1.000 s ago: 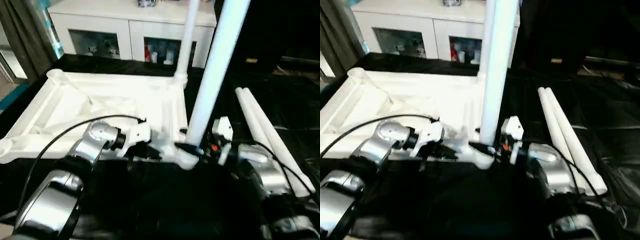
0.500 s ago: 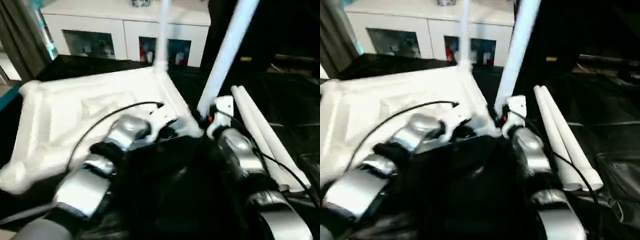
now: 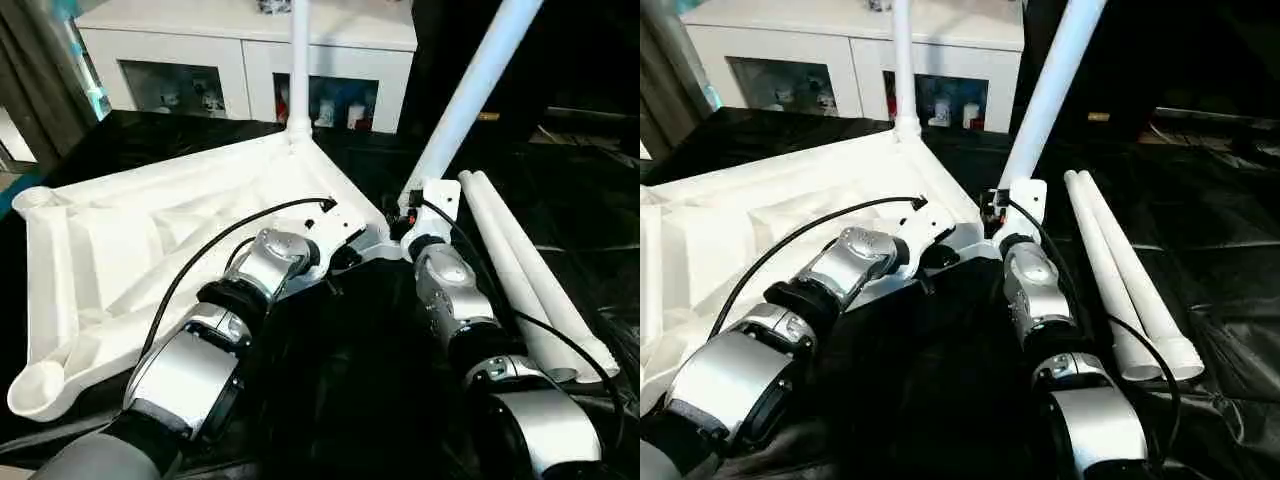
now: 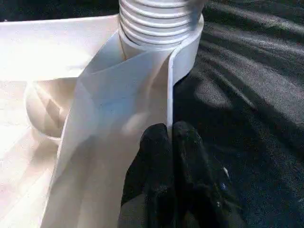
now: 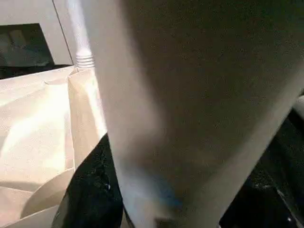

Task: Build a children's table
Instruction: Rotate leg to tighten

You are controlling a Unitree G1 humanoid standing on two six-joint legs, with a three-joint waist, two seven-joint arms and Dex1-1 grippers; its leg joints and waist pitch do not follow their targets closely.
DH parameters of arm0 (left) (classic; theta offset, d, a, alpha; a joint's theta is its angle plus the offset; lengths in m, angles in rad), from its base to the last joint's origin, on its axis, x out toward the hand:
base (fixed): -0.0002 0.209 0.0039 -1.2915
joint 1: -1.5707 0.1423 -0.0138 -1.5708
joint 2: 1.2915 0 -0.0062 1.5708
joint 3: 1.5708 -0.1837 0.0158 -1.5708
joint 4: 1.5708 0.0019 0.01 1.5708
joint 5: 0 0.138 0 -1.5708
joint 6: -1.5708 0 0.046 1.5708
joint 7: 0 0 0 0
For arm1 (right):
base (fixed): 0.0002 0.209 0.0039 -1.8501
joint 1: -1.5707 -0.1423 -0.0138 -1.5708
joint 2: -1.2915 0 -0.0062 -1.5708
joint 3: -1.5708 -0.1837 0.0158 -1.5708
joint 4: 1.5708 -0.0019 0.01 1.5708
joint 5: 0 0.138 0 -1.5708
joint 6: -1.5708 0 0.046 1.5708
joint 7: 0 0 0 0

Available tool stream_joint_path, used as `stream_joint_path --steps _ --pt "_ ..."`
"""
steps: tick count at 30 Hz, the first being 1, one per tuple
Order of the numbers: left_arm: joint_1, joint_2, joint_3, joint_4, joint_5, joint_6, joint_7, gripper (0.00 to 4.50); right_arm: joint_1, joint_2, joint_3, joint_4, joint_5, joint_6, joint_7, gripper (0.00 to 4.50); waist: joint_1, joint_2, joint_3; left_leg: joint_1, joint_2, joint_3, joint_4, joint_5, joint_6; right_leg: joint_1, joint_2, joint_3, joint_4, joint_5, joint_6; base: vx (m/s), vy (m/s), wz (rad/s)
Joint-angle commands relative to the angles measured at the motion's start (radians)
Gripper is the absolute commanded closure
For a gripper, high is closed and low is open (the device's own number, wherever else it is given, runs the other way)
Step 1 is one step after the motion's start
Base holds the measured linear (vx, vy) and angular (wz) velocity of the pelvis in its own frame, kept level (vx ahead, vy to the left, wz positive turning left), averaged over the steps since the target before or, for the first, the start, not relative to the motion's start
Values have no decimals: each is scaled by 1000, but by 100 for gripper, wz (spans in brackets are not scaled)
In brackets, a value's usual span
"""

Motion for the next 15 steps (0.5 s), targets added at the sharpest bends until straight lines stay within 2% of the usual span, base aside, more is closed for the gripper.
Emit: stream_joint_path --steps 1,4,5,6,7,9,10,11,12,14,15 --pt "-35 3 20 -10 6 1 61 450 57 46 26 124 -17 71 29 257 1 -1 -56 14 90 -43 -77 -144 67 40 -108 63 -70 -9 -278 0 0 0" --pt "-33 7 17 -11 6 -14 34 450 47 46 32 138 -26 74 66 257 -1 1 -55 15 91 -44 -79 -166 63 38 -108 63 -75 -56 -275 0 0 0" --pt "-26 12 11 -22 5 -38 -3 450 44 42 46 138 -34 79 100 257 -2 4 -54 14 90 -45 -78 -168 62 39 -108 63 -75 -58 -276 0 0 0" --pt "-20 16 4 -32 6 -63 -34 450 41 38 56 138 -41 82 125 257 -3 3 -54 13 90 -46 -79 -167 65 40 -107 63 -76 -56 -275 0 0 0" --pt "-14 22 0 -43 4 -66 -60 450 38 32 68 135 -47 90 159 257 -6 0 -56 9 90 -46 -78 -155 72 44 -108 63 -71 -33 -276 0 0 0" --pt "-2 36 -9 -60 4 -81 -105 450 36 17 89 128 -61 102 222 257 -10 0 -59 8 89 -45 -74 -127 90 46 -108 61 -65 20 -287 0 0 0" --pt "16 62 -24 -88 4 -97 -174 450 40 -16 121 104 -72 121 329 257 -11 4 -57 6 88 -47 -74 -126 106 47 -107 59 -65 34 -295 0 0 0" --pt "22 71 -29 -97 4 -101 -194 450 41 -26 130 97 -76 126 360 257 -14 1 -57 3 88 -46 -71 -121 122 50 -108 59 -63 51 -301 0 0 0" --pt "25 76 -32 -102 4 -112 -209 450 42 -33 135 92 -77 128 380 257 -15 2 -57 4 90 -45 -71 -122 126 49 -109 60 -62 53 -304 0 0 0" --pt "56 121 -50 -147 -10 -156 -329 450 59 -101 161 47 -73 149 554 257 -12 -1 -54 5 91 -44 -69 -129 138 49 -107 60 -64 40 -309 0 0 0" --pt "76 142 -55 -174 -25 -188 -397 450 71 -132 171 22 -69 154 637 257 -9 1 -53 5 93 -43 -70 -131 141 50 -106 59 -65 32 -309 0 0 0"
